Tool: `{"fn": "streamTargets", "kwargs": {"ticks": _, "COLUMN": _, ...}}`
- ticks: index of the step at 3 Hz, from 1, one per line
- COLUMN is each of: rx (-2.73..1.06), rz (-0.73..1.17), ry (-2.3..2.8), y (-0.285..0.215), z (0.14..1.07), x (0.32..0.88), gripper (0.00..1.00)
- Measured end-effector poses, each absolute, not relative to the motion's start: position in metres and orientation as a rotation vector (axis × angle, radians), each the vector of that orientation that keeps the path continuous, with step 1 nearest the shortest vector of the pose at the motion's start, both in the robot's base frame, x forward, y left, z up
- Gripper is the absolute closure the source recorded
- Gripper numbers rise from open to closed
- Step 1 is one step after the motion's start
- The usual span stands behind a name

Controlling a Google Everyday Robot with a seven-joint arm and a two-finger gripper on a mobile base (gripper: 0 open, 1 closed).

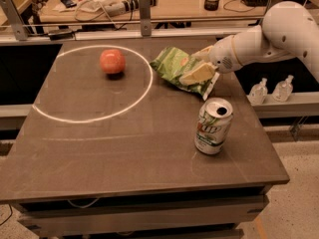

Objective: Move green jalapeno chip bag near apple

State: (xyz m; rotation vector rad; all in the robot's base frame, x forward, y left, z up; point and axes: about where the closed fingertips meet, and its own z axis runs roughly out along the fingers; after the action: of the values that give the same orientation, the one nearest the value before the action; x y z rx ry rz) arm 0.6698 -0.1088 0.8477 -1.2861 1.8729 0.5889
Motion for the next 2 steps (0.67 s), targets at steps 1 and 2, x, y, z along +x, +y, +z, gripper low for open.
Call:
{"fn": "streamTargets", "kwargs": {"ticks": 1, "rx": -1.310, "rz": 0.582, "ry": 1.842, "y": -0.1043, "z": 0.8478, "x": 0.6738, "gripper": 0.62}}
{"fn": "streamTargets", "kwargs": {"ticks": 2, "rx": -1.289, "rz": 0.578, "ry": 1.832, "y": -0.1038, "z": 0.8501, "x": 0.6750, "gripper": 0.86}}
